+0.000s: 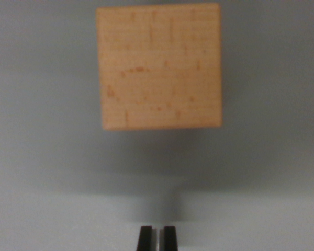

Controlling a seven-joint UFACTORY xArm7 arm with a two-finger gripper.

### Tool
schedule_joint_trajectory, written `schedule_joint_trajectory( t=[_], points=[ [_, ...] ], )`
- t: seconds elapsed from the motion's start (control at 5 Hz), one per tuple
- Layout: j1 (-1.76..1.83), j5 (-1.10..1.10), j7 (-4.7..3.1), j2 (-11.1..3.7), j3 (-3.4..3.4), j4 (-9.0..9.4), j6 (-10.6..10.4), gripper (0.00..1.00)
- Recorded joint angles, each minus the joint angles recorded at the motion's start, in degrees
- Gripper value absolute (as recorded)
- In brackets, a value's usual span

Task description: Push wooden cube

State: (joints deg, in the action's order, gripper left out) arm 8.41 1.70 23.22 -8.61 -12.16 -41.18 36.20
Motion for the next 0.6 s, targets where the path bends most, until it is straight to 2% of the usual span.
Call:
schedule_joint_trajectory(
  t=[0.6],
  points=[
    [-0.02,0.09,-0.07,-0.50,0.09,-0.76,0.26,1.00]
  ],
)
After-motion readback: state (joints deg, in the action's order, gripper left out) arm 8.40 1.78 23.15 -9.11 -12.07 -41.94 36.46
